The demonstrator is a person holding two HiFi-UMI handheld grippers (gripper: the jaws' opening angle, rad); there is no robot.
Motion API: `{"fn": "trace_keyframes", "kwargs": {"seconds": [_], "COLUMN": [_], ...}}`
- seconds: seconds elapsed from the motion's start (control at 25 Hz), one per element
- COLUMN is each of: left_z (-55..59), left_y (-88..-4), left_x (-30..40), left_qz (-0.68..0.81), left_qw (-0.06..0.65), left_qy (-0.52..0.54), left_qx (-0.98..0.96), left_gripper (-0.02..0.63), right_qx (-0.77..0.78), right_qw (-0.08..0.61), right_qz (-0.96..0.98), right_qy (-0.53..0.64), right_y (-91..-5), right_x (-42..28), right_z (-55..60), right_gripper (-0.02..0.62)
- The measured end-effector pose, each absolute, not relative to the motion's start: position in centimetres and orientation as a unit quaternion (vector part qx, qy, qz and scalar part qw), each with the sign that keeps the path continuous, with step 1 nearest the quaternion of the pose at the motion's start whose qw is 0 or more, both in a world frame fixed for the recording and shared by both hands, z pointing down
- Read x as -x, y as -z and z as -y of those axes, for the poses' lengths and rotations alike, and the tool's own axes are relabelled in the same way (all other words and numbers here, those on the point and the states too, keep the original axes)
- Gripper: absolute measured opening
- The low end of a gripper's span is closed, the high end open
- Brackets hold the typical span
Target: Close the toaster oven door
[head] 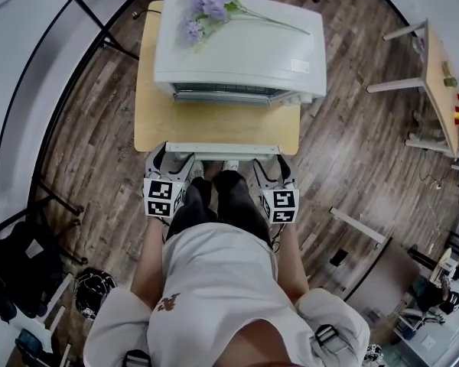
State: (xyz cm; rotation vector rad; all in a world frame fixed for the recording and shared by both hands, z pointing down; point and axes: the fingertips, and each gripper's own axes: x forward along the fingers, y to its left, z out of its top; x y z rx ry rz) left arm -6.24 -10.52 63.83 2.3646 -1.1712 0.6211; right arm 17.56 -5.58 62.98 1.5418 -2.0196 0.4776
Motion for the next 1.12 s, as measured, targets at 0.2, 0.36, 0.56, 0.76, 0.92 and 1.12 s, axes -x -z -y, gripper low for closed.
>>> {"fn": "trace_keyframes", "kwargs": {"seconds": [0.2,0.36,0.56,0.76,0.92,1.12], "left_z": [11.1,11.7,12.1,12.3,12.5,13.0], "left_y": [-62.7,-61.7,-61.0,-60.8,-60.5,-59.8], "left_x": [6.3,6.3,6.4,6.3,6.3,6.3], "left_qz": [0.430,0.434,0.438,0.439,0.441,0.443], "left_qw": [0.207,0.203,0.202,0.200,0.199,0.195], "left_qy": [-0.209,-0.195,-0.191,-0.191,-0.191,-0.182], "left_qx": [-0.854,-0.856,-0.855,-0.855,-0.854,-0.856], "left_gripper": [0.330,0.333,0.333,0.333,0.333,0.333], "right_qx": [-0.585,-0.589,-0.590,-0.579,-0.552,-0.528], "right_qw": [0.274,0.268,0.269,0.270,0.277,0.290], "right_qz": [0.749,0.752,0.754,0.765,0.783,0.796], "right_qy": [-0.150,-0.125,-0.107,-0.081,-0.066,-0.057], "right_y": [-61.5,-60.1,-58.9,-57.9,-57.6,-57.7], "right_x": [-17.5,-17.1,-16.7,-15.9,-14.5,-13.3], "right_z": [6.1,6.7,6.9,7.1,7.1,7.3], "right_gripper": [0.287,0.276,0.265,0.255,0.242,0.233]}}
